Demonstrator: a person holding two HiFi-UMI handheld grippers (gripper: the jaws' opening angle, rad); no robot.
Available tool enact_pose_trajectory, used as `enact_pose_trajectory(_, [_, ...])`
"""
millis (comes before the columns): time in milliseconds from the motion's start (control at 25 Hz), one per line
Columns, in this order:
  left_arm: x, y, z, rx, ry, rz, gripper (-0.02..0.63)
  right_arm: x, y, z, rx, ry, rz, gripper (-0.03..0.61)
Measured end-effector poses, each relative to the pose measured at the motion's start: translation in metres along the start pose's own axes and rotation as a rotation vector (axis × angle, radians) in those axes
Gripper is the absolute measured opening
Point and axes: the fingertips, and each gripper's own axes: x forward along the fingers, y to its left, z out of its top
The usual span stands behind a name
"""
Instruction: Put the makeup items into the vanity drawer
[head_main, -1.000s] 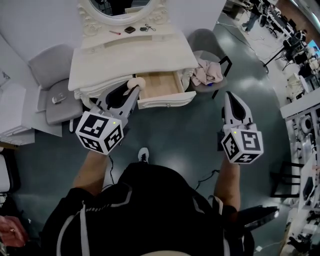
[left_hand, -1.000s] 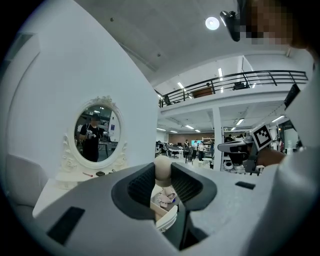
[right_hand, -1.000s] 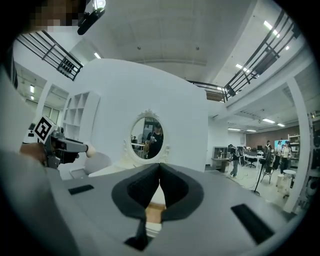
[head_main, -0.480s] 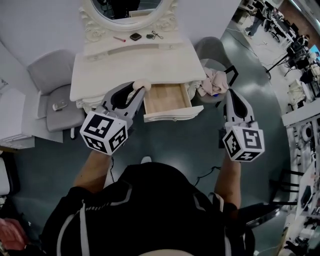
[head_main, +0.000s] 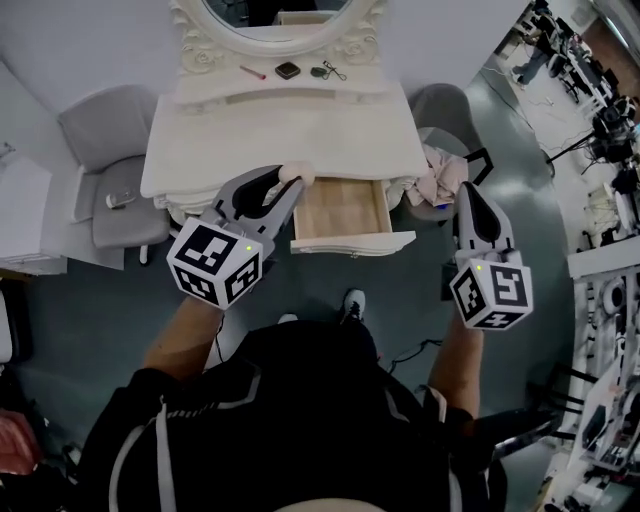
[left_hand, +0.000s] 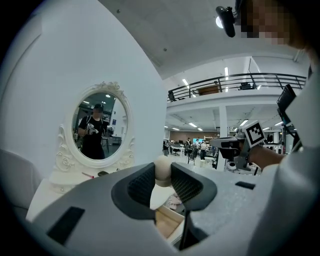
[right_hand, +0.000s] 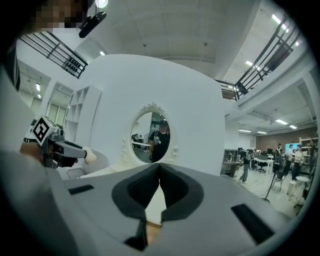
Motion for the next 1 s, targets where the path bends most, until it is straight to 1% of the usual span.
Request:
enact_pose_trajectory(80, [0.012,0.005,-0.002,0.010,0.010,0.035,0.101,0.018,-0.008,0.001,0.001,-0.017,0.034,0.005])
enact_pose_trajectory(240, [0.038,0.010,0.000,0.001,0.012,0.100,0.101,0.055,-0.030,0.002,-0.007,-0.029,0.106,0.005])
enact_pose_trajectory(400, [0.067,0.004,0.002,0.001,0.023,0.134,0.101,0.083,-0.060,0.009,-0.021,-0.050,0.149,0.005])
enact_pose_trajectory(520, [0.086,0.002,0.005,-0.009,0.021,0.168,0.101,0.103,-0.078,0.011,-0.029,-0.062,0.185,0.006])
enact_pose_trajectory(640, [0.106,-0.007,0.006,-0.008,0.023,0.185,0.101,0.119,-0.093,0.011,-0.041,-0.069,0.217,0.005])
enact_pose_trajectory(840, [0.127,-0.013,0.004,-0.005,0.046,0.223,0.101,0.141,-0.111,0.004,-0.003,-0.067,0.281,0.005])
enact_pose_trajectory(920, [0.135,-0.014,0.002,0.008,0.062,0.228,0.101,0.150,-0.113,-0.001,0.014,-0.062,0.315,0.005])
enact_pose_trajectory(1000, [0.140,-0.011,-0.005,0.005,0.084,0.255,0.101,0.159,-0.112,-0.008,0.022,-0.052,0.354,0.005])
